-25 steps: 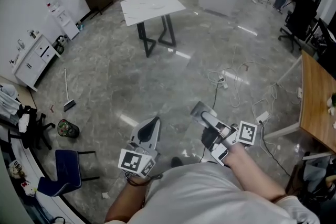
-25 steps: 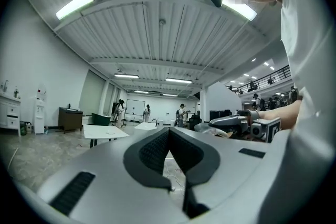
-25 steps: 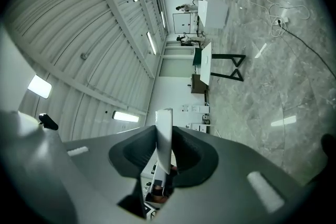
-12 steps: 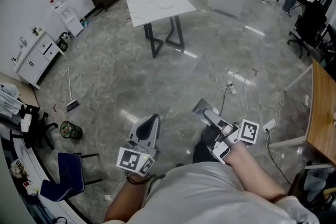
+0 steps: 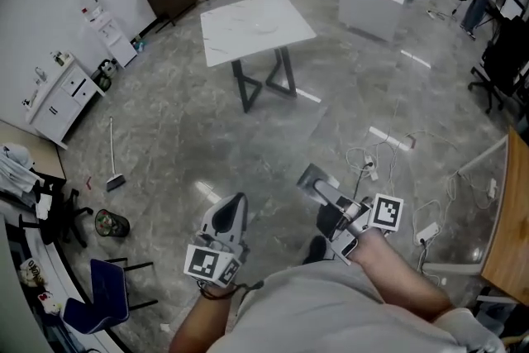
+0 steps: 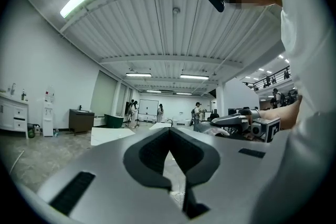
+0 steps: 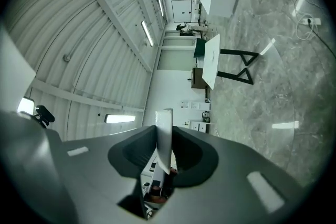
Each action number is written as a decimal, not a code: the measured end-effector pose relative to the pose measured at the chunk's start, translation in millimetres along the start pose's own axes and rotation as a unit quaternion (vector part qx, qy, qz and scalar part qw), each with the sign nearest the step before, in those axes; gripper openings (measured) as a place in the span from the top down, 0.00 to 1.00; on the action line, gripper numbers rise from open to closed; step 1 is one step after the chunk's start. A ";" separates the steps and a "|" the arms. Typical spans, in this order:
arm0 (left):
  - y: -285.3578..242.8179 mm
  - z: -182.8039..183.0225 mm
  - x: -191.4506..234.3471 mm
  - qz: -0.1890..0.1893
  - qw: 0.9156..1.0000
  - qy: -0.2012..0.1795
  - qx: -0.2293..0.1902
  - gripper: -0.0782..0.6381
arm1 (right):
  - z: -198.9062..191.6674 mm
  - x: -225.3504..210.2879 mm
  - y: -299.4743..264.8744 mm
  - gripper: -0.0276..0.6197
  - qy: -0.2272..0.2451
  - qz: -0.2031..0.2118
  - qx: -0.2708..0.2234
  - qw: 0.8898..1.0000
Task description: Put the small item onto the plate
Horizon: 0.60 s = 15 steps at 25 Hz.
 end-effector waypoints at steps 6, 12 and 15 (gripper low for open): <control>-87.5 36.3 6.9 0.017 1.000 0.010 -0.010 0.88 | 99.4 -3.8 -16.8 0.82 0.009 0.001 0.038 0.999; -157.0 52.5 44.4 0.015 1.000 0.018 -0.014 0.88 | 175.1 -24.9 -50.6 0.82 0.003 0.007 0.038 0.999; -193.9 59.8 74.5 0.008 1.000 0.021 -0.016 0.89 | 208.4 -38.6 -74.7 0.82 0.000 0.003 0.033 0.999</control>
Point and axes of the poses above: the fingertips, and each gripper's own axes: y backward along the fingers, x to its left, z out of its top, the point moved 8 cm from there along y, backward along the fingers, and after that the axes turned 14 degrees about x, right-handed, at the moved point
